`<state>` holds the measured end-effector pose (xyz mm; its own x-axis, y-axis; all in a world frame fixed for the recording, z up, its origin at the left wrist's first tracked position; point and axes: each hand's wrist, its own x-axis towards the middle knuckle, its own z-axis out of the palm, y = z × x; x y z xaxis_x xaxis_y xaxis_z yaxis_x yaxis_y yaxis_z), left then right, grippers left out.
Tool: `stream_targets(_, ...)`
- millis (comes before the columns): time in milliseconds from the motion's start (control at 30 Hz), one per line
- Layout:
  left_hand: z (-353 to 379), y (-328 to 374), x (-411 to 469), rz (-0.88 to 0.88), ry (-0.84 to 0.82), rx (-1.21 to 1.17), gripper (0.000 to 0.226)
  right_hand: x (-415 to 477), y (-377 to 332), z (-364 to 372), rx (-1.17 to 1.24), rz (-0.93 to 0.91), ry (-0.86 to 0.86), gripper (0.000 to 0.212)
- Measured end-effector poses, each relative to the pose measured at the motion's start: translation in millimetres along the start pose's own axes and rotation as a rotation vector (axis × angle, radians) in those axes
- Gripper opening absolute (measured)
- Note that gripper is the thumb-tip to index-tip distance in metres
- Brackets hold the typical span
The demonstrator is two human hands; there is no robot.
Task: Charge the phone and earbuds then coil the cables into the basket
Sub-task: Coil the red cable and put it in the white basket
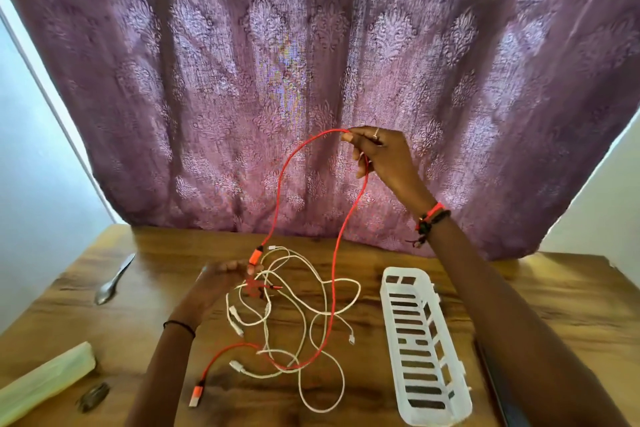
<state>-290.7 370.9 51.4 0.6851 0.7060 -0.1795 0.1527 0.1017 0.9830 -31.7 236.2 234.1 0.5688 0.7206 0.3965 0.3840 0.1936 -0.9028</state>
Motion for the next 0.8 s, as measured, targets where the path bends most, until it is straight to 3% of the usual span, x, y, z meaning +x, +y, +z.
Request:
stream_targets(67,-3.0,10.6,-2.3,-0.049,-0.016,0.069,0.046,0.7,1.2,8.1,-0.034,-0.011,-0.042,0.016)
stream_targets(167,3.0,49.1,1.7,0.148,0.000,0.060,0.016,-0.9,2.2,17.5,-0.062,-0.005,-0.077,0.017)
stream_targets(233,8.3,86.2,6.6,0.306,0.096,0.154,0.041,-3.6,0.5,23.7,-0.083,-0.011,-0.112,0.015)
stream_targets(300,16.9,127.3,5.1,0.500,0.114,0.151,0.037,-6.1,-1.9,29.2,-0.093,-0.024,-0.148,0.011)
stream_targets(367,30.1,164.0,-0.2,0.614,0.017,0.231,0.025,-8.3,-6.8,34.6,-0.124,-0.049,-0.177,0.009)
stream_targets(500,53.1,192.9,3.1,0.554,-0.164,0.458,0.023,-11.8,-17.3,38.5,-0.165,-0.071,-0.201,0.013)
stream_targets(800,41.3,165.3,33.3,0.515,0.154,0.203,0.023,-49.6,22.1,25.5,0.221,0.316,-0.224,0.006)
